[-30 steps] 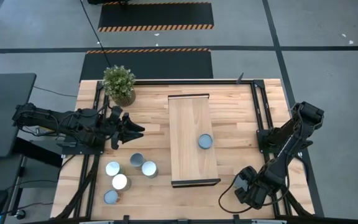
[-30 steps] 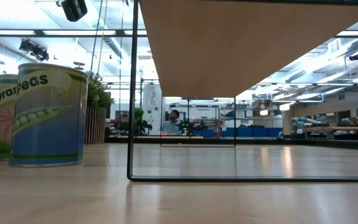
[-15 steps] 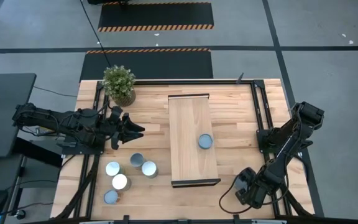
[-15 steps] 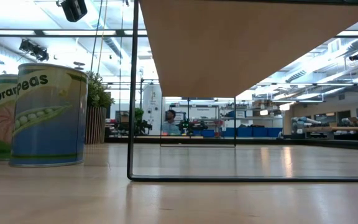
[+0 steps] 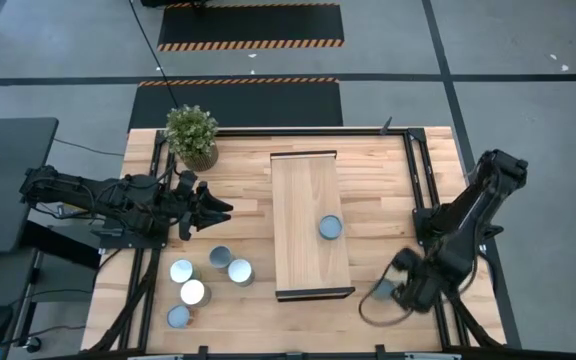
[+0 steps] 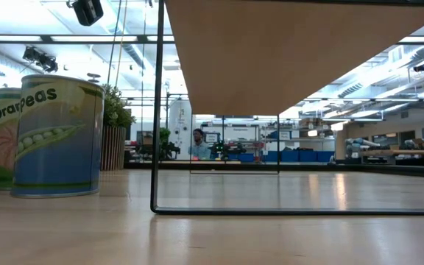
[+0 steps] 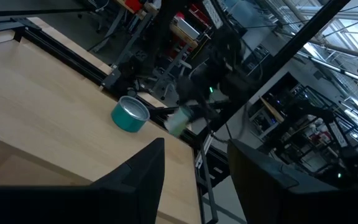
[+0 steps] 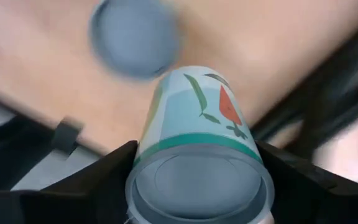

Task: Pick and place cans onto a shelf
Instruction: Put the canned mixed vegetables on the shelf

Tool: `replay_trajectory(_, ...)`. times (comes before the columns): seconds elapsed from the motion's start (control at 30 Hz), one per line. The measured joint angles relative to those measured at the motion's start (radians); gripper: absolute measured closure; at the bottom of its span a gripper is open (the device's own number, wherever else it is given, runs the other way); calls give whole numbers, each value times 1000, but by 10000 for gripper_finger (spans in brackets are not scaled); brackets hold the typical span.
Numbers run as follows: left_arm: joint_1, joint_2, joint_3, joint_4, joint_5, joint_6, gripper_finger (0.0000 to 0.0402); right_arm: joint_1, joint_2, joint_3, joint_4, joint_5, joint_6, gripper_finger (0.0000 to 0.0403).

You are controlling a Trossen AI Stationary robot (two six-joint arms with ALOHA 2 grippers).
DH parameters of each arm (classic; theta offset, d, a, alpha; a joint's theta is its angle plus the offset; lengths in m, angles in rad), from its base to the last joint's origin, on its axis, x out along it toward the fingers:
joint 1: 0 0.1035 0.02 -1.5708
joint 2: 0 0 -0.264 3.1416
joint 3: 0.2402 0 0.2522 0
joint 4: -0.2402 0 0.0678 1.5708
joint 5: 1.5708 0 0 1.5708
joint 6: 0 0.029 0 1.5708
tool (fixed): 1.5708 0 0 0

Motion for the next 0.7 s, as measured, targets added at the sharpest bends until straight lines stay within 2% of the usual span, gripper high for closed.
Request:
replay_trajectory(0.2,0,0,0,0,0,-1,221,-202,-130,32,-225,91,-278,100)
replay_trajectory(0.5,0,0,0,0,-4,-2,221,-601,-208,37,-274,126,-871,99)
replay_trajectory(0.7,0,0,0,0,-23,-2,221,-803,-199,149,-270,204,-1153,99)
